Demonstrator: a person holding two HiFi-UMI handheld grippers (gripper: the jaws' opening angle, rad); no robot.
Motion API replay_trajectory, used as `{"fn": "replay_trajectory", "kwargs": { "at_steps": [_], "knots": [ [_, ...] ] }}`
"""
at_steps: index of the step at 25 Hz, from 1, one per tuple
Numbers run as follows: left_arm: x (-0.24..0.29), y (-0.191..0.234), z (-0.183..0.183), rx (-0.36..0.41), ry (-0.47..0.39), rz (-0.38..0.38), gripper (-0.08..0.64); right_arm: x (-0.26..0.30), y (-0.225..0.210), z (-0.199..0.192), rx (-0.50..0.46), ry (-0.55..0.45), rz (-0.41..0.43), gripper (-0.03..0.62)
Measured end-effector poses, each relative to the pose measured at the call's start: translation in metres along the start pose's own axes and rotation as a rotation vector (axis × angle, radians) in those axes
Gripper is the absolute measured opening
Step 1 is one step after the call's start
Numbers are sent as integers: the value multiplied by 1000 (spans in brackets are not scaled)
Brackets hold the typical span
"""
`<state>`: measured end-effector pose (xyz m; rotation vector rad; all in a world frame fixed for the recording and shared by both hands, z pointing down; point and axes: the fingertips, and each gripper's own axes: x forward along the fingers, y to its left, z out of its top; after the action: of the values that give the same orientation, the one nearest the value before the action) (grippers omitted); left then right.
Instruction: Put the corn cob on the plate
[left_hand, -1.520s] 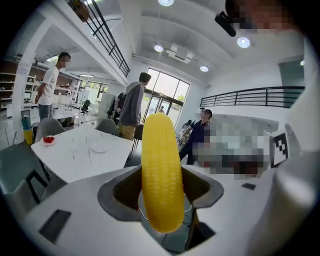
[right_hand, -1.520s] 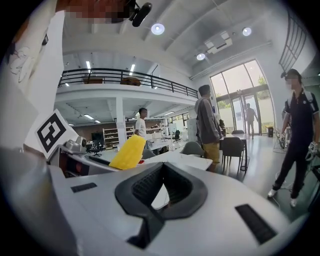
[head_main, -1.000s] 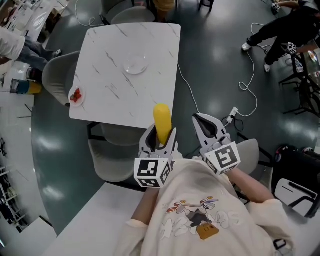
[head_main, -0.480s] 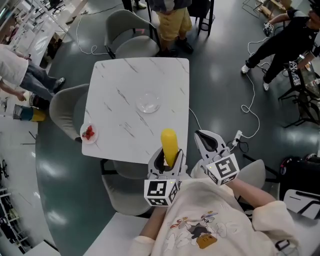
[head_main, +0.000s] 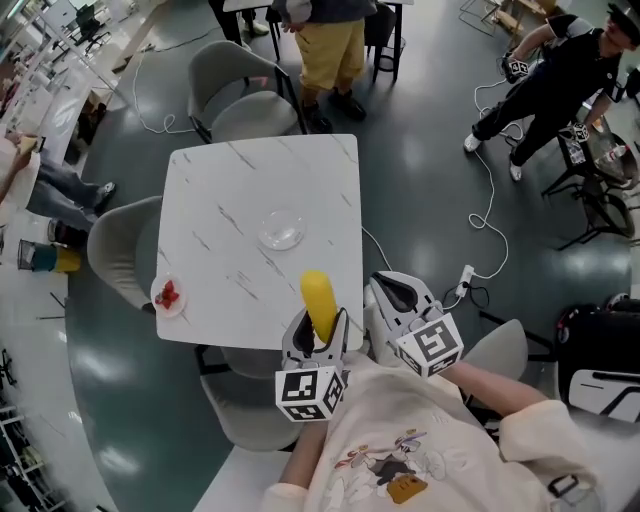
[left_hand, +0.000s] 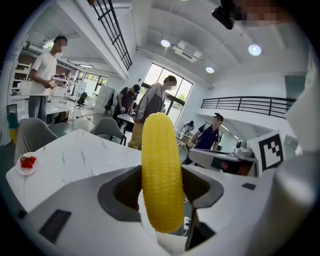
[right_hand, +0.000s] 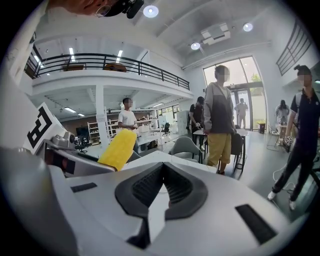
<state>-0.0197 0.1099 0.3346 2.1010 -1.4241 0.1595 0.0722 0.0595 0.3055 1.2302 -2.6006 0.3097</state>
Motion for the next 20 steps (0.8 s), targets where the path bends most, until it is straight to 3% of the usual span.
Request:
{"fn": "replay_trajectory", "kwargs": {
  "at_steps": [13,20],
  "knots": [
    [45,35,21,-60,23,117,249,77,-12,3,-4,48,157,-8],
    [65,72,8,-137,66,219,249,124,-4,-16,-17,119,279,-8]
  ]
}}
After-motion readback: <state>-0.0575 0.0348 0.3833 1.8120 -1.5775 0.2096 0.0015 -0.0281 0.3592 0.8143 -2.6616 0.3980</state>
